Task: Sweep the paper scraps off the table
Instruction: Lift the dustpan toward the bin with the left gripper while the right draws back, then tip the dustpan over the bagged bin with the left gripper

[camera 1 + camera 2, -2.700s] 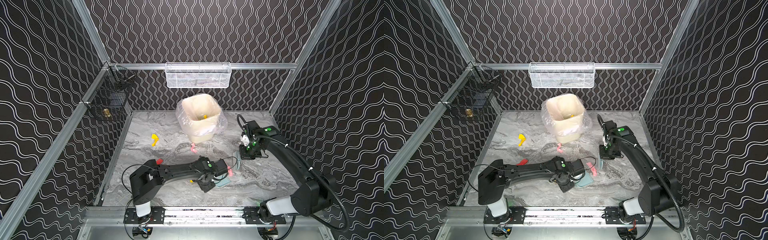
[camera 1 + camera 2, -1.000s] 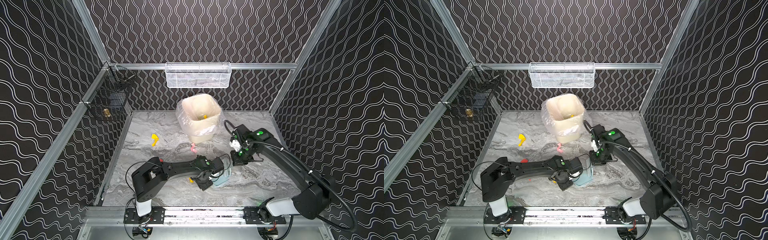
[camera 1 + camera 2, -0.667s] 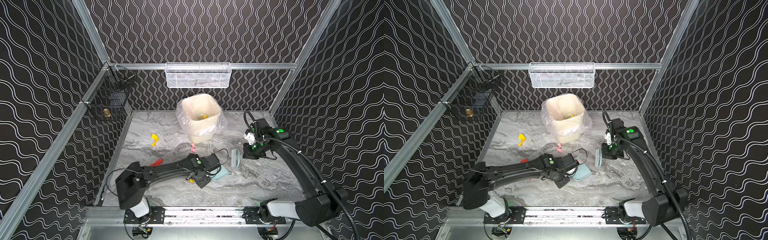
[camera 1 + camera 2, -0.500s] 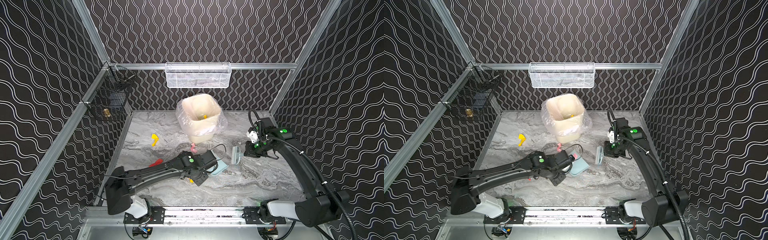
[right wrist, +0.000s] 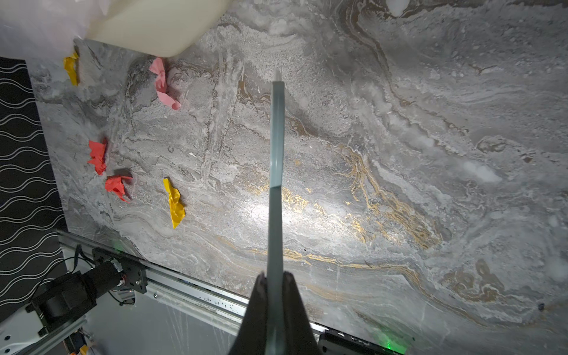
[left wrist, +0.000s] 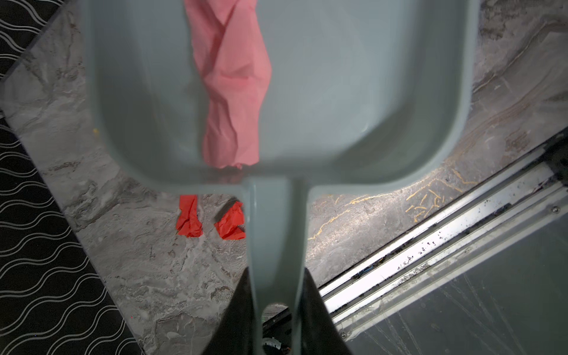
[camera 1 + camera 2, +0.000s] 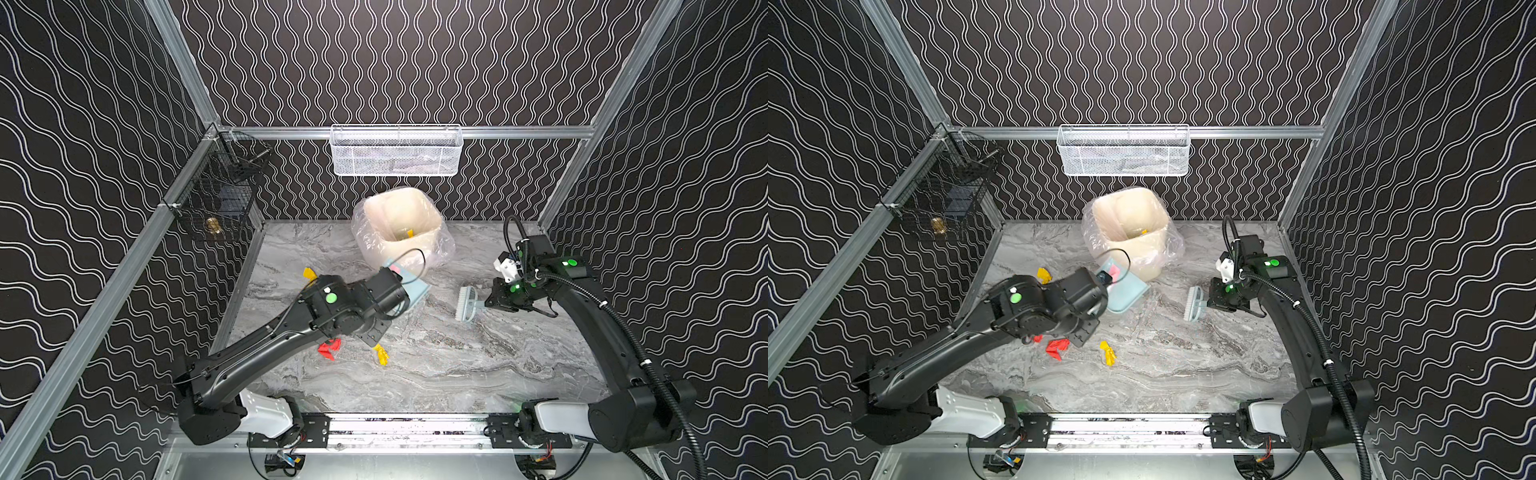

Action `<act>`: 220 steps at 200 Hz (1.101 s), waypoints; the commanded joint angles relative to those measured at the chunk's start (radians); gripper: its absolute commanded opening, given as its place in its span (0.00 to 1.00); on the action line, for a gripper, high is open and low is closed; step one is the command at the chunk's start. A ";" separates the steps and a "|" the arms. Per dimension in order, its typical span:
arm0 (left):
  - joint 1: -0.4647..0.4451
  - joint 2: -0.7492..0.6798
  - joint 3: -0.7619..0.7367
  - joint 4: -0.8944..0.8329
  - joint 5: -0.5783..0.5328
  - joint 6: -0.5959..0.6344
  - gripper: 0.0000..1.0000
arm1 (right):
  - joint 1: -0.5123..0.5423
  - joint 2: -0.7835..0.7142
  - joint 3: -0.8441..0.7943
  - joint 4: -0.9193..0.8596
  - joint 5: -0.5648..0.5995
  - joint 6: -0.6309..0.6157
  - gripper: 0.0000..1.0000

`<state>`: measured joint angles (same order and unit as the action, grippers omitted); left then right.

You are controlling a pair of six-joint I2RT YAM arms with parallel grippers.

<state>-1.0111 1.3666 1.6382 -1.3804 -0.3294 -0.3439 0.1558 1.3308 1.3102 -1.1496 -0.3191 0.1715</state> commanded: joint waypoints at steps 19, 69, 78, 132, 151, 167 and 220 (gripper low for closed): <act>0.140 -0.004 0.143 -0.131 -0.005 0.047 0.00 | -0.016 -0.005 -0.001 0.017 -0.031 -0.013 0.00; 0.405 0.089 0.321 -0.149 0.109 0.245 0.00 | -0.028 -0.007 -0.006 0.017 -0.044 -0.023 0.00; 0.442 0.115 0.359 -0.150 0.129 0.275 0.00 | -0.031 -0.009 -0.007 0.016 -0.046 -0.024 0.00; 0.545 0.289 0.563 -0.165 0.089 0.362 0.00 | -0.035 -0.043 -0.053 0.025 -0.047 -0.012 0.00; 0.546 0.347 0.619 -0.172 0.055 0.373 0.00 | -0.035 -0.059 -0.073 0.025 -0.043 -0.006 0.00; 0.547 0.388 0.657 -0.180 0.023 0.381 0.00 | -0.035 -0.068 -0.084 0.024 -0.038 -0.006 0.00; 0.509 0.475 0.730 -0.190 -0.129 0.424 0.00 | -0.035 -0.083 -0.118 0.022 -0.035 -0.004 0.00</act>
<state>-0.4778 1.8145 2.3447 -1.5497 -0.3485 0.0414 0.1215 1.2545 1.2041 -1.1336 -0.3523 0.1623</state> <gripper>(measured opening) 0.219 0.089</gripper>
